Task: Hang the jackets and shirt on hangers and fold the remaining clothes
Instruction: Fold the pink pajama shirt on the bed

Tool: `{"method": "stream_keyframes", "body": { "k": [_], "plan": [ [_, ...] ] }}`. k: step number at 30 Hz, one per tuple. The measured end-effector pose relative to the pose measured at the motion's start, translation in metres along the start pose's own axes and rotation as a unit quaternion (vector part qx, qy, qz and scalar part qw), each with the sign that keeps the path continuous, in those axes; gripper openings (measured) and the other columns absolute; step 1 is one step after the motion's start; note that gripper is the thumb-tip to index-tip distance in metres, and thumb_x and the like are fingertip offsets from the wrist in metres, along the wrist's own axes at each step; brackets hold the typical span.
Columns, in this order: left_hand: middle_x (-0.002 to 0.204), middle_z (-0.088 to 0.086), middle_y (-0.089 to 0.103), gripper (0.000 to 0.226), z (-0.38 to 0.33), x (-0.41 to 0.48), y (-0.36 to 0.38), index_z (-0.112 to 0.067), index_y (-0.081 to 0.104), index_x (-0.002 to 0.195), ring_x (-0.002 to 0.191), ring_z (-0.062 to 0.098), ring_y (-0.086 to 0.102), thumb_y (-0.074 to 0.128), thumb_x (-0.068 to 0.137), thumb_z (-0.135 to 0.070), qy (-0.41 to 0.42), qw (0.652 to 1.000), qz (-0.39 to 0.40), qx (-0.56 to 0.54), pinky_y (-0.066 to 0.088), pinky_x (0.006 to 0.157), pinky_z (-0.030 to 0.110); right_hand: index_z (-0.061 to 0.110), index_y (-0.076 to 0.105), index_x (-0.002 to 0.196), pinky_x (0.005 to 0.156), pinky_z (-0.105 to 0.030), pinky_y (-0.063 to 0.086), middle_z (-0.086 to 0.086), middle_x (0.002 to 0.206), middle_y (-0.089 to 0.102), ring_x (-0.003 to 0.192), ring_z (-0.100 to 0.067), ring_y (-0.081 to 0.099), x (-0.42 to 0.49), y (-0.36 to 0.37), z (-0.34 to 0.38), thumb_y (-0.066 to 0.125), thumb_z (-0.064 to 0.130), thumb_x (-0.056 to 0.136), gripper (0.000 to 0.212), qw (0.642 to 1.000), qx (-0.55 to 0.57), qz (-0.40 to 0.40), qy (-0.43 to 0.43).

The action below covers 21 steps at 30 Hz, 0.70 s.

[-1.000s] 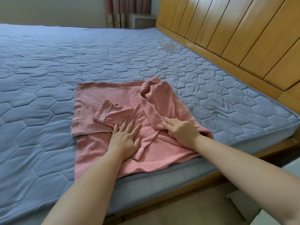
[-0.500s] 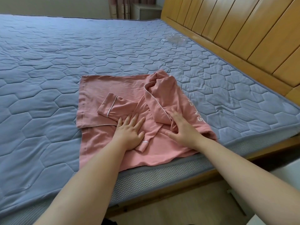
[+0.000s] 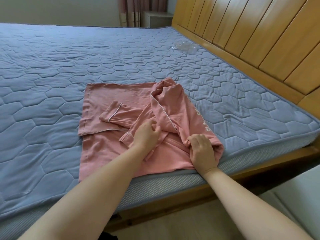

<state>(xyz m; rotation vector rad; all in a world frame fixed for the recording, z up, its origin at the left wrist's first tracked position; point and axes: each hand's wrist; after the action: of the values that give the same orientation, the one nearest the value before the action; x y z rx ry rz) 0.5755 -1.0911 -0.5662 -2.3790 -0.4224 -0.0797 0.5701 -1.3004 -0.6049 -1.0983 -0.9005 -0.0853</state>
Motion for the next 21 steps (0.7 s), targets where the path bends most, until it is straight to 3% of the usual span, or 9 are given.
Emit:
{"method": "stream_keyframes", "body": {
  "k": [3,6,9,13,16,19,21],
  "plan": [
    [0.078,0.010,0.065,0.034,-0.028,0.019,0.004,-0.005,0.062,0.106,0.059,0.021,0.062,0.055,0.091,-0.035,-0.232,0.945,0.126,-0.194,0.051,0.053,0.027,0.008,0.061,0.078,0.074,-0.036,0.042,-0.008,0.083,0.060,0.077,-0.028,0.055,0.004,0.001,0.000,0.045,0.008,0.089,0.020,1.000,-0.004,-0.005,-0.027],
    [0.081,0.013,0.063,0.038,-0.038,0.033,0.000,-0.001,0.054,0.117,0.059,0.018,0.060,0.062,0.090,-0.026,-0.311,0.898,0.176,-0.255,0.051,0.058,0.026,0.004,0.066,0.083,0.083,-0.036,0.042,-0.010,0.089,0.066,0.086,-0.027,0.059,0.007,0.004,-0.002,0.046,0.009,0.090,0.022,0.998,-0.019,-0.024,-0.053],
    [0.080,0.006,0.051,0.026,-0.046,0.035,-0.001,-0.009,0.055,0.106,0.065,0.016,0.052,0.063,0.090,-0.028,-0.333,0.884,0.214,-0.249,0.046,0.061,0.027,0.002,0.066,0.088,0.088,-0.034,0.040,-0.012,0.090,0.067,0.093,-0.024,0.056,0.006,0.003,-0.001,0.045,0.007,0.089,0.022,0.997,-0.011,-0.042,-0.065],
    [0.077,0.005,0.057,0.017,-0.048,0.037,0.000,-0.010,0.053,0.085,0.066,0.014,0.055,0.052,0.095,-0.023,-0.347,0.877,0.229,-0.241,0.047,0.061,0.024,0.004,0.064,0.088,0.082,-0.035,0.041,-0.009,0.085,0.064,0.087,-0.023,0.051,0.002,0.004,0.001,0.043,0.005,0.086,0.021,0.999,-0.001,-0.023,-0.035],
    [0.061,0.014,0.063,0.018,-0.042,0.045,-0.007,0.001,0.054,0.077,0.051,0.019,0.063,0.046,0.093,-0.003,-0.324,0.903,0.164,-0.229,0.054,0.050,0.025,0.006,0.065,0.083,0.067,-0.037,0.043,-0.007,0.075,0.059,0.073,-0.026,0.051,0.001,0.004,0.001,0.043,0.008,0.089,0.022,0.999,-0.013,-0.001,-0.037],
    [0.062,0.018,0.064,0.015,-0.017,0.041,-0.002,0.001,0.059,0.072,0.054,0.024,0.065,0.057,0.086,-0.001,-0.276,0.940,0.126,-0.156,0.060,0.070,0.040,0.007,0.063,0.075,0.058,-0.039,0.044,-0.007,0.068,0.055,0.065,-0.026,0.051,0.003,0.003,-0.002,0.044,0.008,0.083,0.020,0.998,-0.026,0.023,-0.054],
    [0.065,0.013,0.064,0.018,-0.004,0.032,0.005,-0.008,0.059,0.067,0.065,0.026,0.065,0.064,0.083,-0.009,-0.230,0.961,0.112,-0.102,0.057,0.075,0.037,0.008,0.060,0.069,0.052,-0.037,0.042,-0.005,0.063,0.052,0.060,-0.024,0.049,0.001,0.001,0.000,0.047,0.010,0.080,0.017,0.997,-0.022,0.040,-0.059]
  ]
}}
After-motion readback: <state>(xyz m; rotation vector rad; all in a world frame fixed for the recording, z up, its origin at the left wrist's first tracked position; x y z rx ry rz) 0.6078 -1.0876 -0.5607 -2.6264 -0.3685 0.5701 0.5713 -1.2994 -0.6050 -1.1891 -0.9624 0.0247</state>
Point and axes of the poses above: each hand's wrist, its own x-axis towards the middle knuckle, its own y-axis out of the palm, z = x × y
